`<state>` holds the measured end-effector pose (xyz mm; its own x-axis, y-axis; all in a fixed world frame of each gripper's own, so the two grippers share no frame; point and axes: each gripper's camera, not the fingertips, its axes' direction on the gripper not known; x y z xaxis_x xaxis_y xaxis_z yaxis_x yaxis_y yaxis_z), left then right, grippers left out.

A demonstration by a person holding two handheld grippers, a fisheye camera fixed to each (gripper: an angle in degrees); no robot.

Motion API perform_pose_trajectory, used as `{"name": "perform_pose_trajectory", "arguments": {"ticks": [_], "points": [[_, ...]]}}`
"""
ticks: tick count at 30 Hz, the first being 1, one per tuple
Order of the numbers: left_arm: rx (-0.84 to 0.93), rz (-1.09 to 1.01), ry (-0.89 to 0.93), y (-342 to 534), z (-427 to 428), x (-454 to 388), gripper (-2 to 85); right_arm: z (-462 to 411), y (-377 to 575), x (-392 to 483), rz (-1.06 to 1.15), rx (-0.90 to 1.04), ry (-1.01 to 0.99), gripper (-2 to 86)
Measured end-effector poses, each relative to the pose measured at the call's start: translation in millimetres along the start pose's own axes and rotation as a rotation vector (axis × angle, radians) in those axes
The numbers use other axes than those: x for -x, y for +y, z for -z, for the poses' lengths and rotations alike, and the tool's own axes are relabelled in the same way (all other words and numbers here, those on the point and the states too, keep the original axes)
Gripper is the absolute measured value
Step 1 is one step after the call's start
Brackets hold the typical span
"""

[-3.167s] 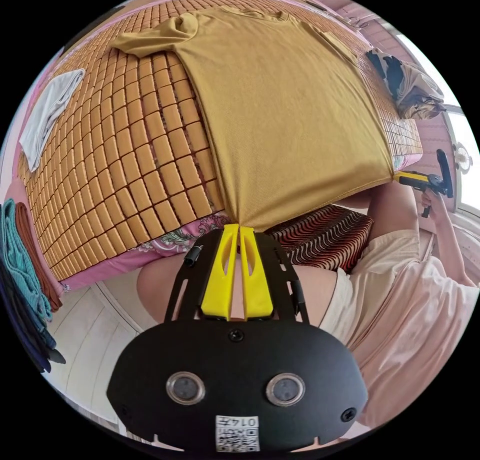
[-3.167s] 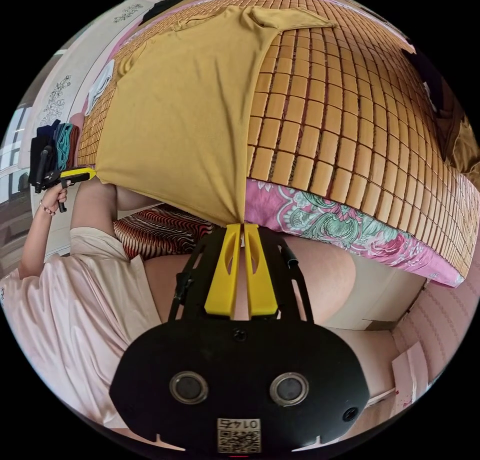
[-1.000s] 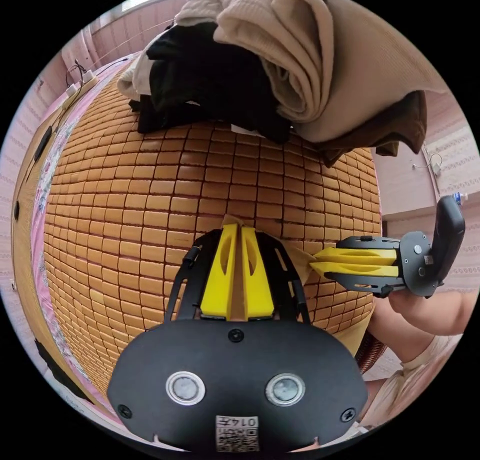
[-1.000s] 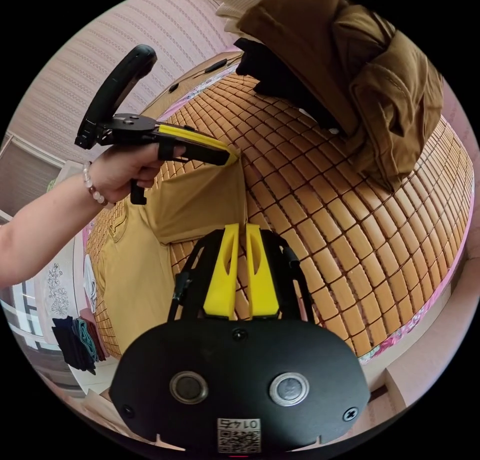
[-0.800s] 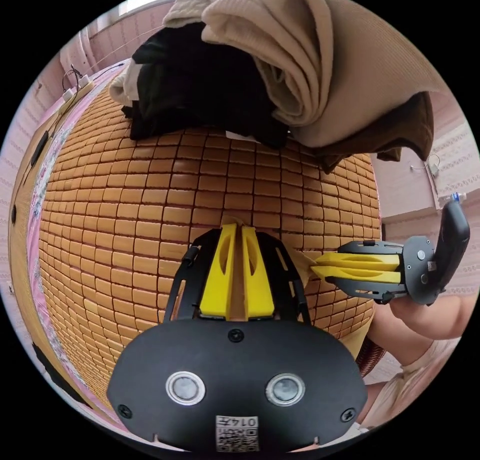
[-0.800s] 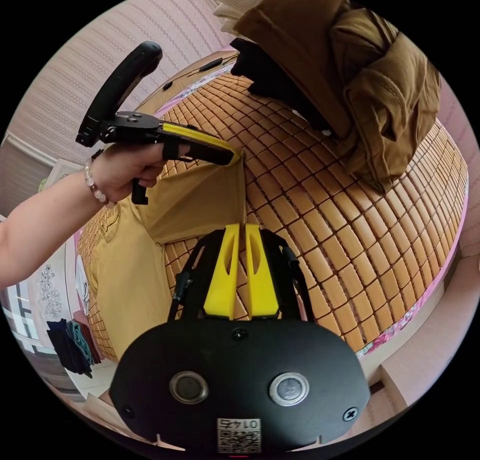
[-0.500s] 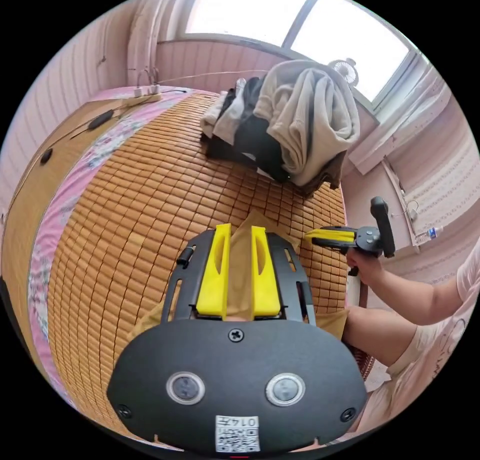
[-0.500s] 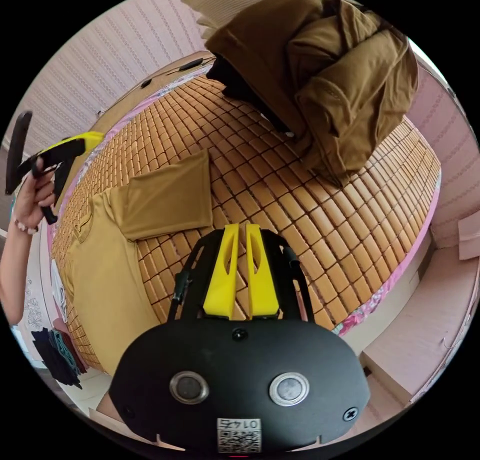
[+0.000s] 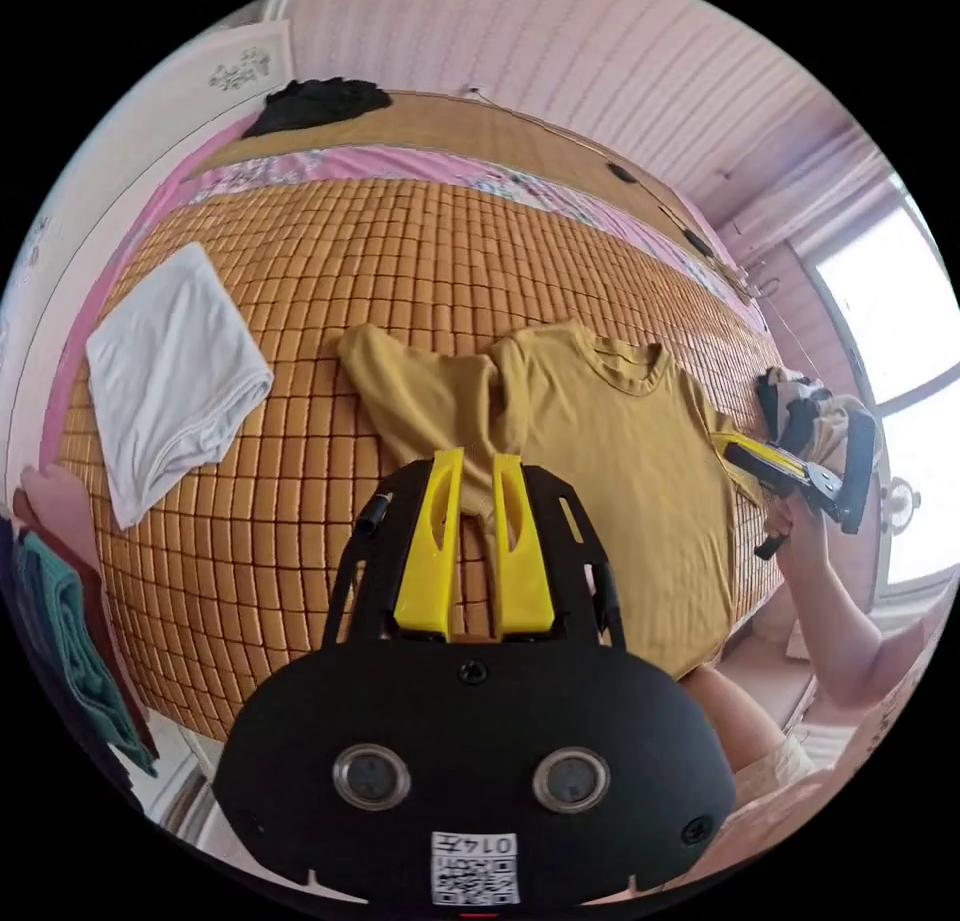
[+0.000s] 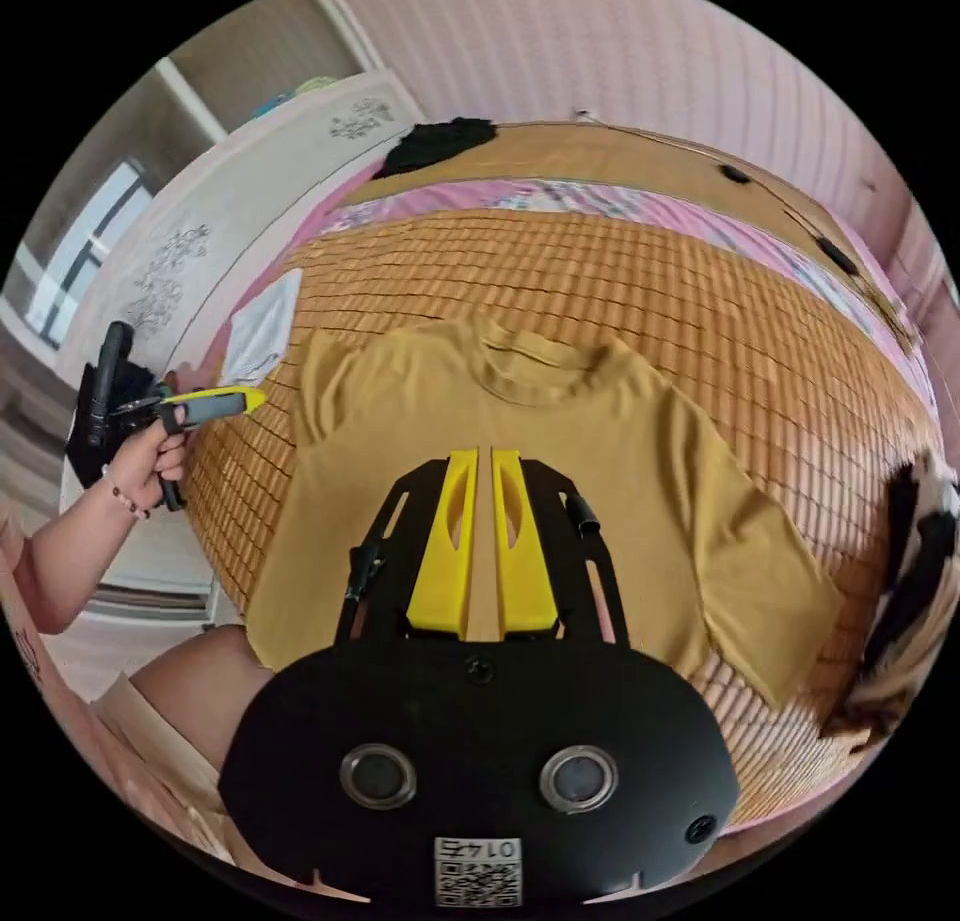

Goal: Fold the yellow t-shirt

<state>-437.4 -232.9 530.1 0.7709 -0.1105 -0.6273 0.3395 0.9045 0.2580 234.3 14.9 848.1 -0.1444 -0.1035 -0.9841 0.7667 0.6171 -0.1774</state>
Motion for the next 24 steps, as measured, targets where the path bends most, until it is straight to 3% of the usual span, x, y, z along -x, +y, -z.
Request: {"name": "perform_pose_trajectory", "arguments": {"ticks": [3,6,9,14,16,24], "points": [[-0.047,0.062,0.024,3,16,29,5.4,-52,-72,58,0.166,0.034,-0.015,5.3],[-0.083,0.092,0.038,-4,31,44,5.6,-98,-121,86,0.191,0.078,0.005,6.7],[-0.079,0.131,0.075,-12,40,55,5.8,-135,-159,111,0.220,0.153,-0.124,8.0],[-0.136,0.135,0.081,-10,74,58,1.7,-191,-201,166,0.393,0.167,0.028,8.3],[-0.160,0.133,0.096,-5,93,60,0.7,-236,-211,165,0.384,0.330,0.071,5.4],[-0.176,0.082,0.136,9,159,60,4.4,-141,-164,87,0.134,0.084,-0.029,0.7]]}}
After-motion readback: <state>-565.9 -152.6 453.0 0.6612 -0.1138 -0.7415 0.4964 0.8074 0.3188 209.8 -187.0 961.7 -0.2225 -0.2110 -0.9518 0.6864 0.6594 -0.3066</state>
